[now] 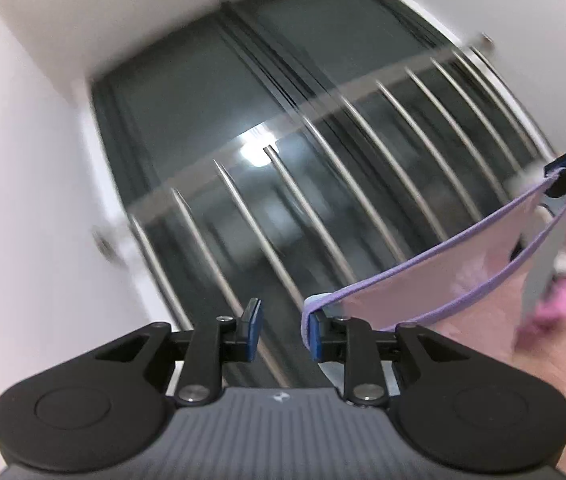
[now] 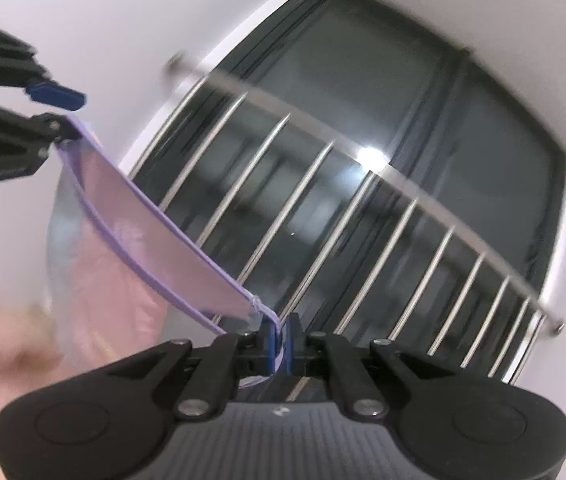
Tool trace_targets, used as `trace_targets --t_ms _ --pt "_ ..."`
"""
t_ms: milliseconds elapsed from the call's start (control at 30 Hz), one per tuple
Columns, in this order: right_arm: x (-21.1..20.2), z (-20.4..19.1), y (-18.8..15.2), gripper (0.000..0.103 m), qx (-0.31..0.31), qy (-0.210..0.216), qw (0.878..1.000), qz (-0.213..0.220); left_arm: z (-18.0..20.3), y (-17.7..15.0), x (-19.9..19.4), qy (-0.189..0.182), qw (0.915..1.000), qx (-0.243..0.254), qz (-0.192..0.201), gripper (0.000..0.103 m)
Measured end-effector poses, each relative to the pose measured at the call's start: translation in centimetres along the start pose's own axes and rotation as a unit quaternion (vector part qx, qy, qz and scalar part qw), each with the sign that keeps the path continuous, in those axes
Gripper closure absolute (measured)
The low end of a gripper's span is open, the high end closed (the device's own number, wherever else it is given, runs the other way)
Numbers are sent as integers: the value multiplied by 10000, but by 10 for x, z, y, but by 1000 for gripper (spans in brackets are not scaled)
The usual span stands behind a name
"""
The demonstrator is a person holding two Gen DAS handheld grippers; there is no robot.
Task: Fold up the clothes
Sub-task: 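Lower the garment onto the table and open both tools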
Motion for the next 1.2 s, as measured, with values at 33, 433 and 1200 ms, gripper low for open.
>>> trace_targets --t_ms 33,433,1200 --pt "-9 -12 -24 101 -116 130 9997 -176 20 -27 -3 -208 9995 -130 -199 79" --pt "-176 -131 -298 101 -456 1622 9661 -1955 204 -254 -133 -1947 9542 -1020 -2027 88" --pt "-100 -141 -309 73 1225 1676 9390 -2743 161 -290 -12 -2045 9102 -2259 -2806 46"
Point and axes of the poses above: each gripper's, at about its wrist camera, not at the fingertips, and x roughly the way its jaws point, z to its right, y to its top, the point moved 3 cm from there along x, roughly the way its jaws point, and after that the axes turned 15 degrees about -y, right-handed, at the moved point
